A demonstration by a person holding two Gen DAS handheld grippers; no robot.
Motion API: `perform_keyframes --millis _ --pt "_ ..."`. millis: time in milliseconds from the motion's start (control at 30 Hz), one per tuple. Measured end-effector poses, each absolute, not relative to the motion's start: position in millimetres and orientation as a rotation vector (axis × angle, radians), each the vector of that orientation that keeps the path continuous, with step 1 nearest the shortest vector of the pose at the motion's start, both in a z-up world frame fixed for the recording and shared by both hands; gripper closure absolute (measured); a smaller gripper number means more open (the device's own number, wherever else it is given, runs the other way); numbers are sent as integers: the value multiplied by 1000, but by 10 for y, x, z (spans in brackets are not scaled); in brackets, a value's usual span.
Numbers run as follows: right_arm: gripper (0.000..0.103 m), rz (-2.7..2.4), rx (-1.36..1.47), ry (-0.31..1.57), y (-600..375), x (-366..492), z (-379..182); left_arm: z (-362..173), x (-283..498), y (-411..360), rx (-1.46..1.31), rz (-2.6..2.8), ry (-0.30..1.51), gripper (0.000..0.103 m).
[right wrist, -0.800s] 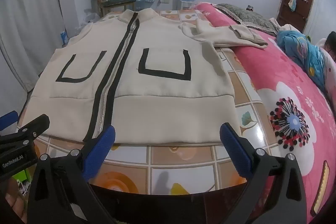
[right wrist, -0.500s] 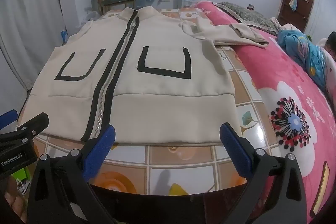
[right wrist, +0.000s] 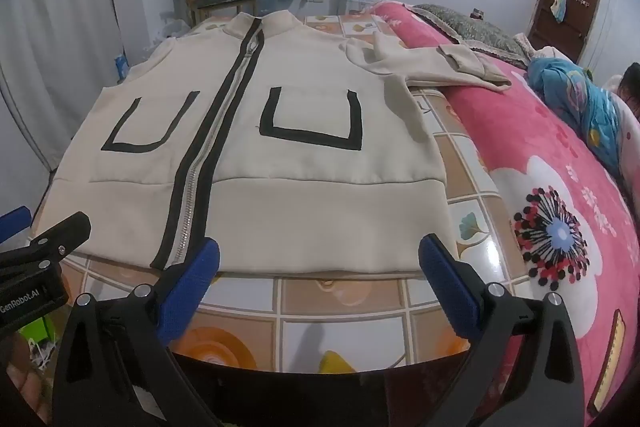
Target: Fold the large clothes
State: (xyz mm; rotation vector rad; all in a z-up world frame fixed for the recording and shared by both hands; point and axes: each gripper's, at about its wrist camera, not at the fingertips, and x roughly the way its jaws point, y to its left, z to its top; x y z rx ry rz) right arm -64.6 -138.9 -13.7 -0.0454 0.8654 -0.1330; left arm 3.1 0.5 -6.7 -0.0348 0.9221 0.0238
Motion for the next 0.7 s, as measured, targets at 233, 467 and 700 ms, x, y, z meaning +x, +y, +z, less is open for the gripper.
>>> perform_keyframes --millis 233,467,700 --pt "6 -133 -48 865 -1382 -660 -129 -71 36 0 -36 25 922 7" --pt "6 -130 -58 864 -1408 -648 -142 -59 38 9 -39 29 917 7" --pt "6 -133 -60 865 -1392 -647 -138 -30 21 50 -46 35 913 7"
